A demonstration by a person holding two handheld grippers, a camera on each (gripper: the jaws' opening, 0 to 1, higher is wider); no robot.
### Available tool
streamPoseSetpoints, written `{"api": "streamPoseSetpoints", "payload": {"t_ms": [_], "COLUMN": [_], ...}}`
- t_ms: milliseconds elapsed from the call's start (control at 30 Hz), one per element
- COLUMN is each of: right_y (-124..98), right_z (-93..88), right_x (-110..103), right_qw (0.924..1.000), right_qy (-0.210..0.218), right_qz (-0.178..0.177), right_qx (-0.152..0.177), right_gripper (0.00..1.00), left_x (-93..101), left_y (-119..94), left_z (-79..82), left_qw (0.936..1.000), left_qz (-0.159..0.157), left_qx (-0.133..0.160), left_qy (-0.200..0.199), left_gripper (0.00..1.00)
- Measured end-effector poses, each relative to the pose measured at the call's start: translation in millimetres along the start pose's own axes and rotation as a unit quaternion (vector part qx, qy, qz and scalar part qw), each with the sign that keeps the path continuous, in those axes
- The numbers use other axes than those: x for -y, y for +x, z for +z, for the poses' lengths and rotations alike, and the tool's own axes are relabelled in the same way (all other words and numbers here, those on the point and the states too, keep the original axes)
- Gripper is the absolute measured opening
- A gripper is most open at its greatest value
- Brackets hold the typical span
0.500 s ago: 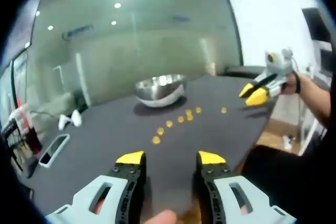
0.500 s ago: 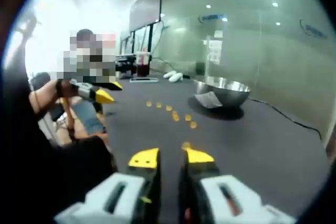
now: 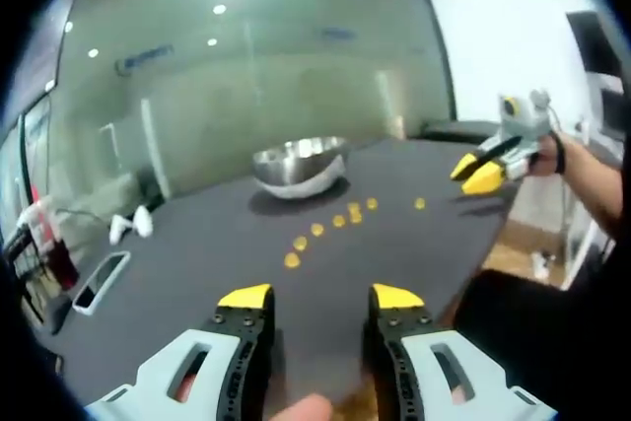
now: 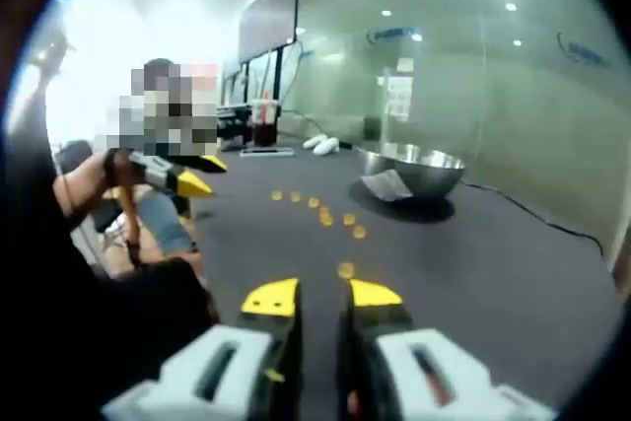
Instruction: Pick up the QQ candy scattered on the table and place it into the stainless steel bowl on the table
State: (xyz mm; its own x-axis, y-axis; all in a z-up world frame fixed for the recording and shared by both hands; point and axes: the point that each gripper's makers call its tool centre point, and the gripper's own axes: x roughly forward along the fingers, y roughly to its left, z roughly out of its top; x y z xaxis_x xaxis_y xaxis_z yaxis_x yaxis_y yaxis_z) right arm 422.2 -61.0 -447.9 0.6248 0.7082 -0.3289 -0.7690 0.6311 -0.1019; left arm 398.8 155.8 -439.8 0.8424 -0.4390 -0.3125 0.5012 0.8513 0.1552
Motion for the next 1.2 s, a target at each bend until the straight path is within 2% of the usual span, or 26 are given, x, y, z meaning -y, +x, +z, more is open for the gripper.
{"api": "streamPoseSetpoints", "payload": {"t_ms": [567, 867, 1200], "right_y": [0, 4, 20], "right_z": [0.5, -9.7, -15.7], "right_x": [-2, 3, 10], "right_qw": [0.9997, 0.9993, 0.9985], "right_qy": [0.025, 0.033, 0.043], "right_qz": [0.003, -0.002, -0.008], "right_qx": [0.002, -0.020, -0.033], "right_gripper": [0.20, 0.21, 0.21], "left_x": [0.3, 7.5, 4.0], "left_y": [-2, -2, -1], "left_z": [-3.0, -3.6, -7.3], "left_qw": [1.0000, 0.9997, 0.9997], "left_qz": [-0.004, -0.024, -0.025], "left_qx": [-0.002, -0.004, -0.006], "left_qy": [-0.006, 0.003, 0.004], "left_gripper": [0.40, 0.42, 0.42]}}
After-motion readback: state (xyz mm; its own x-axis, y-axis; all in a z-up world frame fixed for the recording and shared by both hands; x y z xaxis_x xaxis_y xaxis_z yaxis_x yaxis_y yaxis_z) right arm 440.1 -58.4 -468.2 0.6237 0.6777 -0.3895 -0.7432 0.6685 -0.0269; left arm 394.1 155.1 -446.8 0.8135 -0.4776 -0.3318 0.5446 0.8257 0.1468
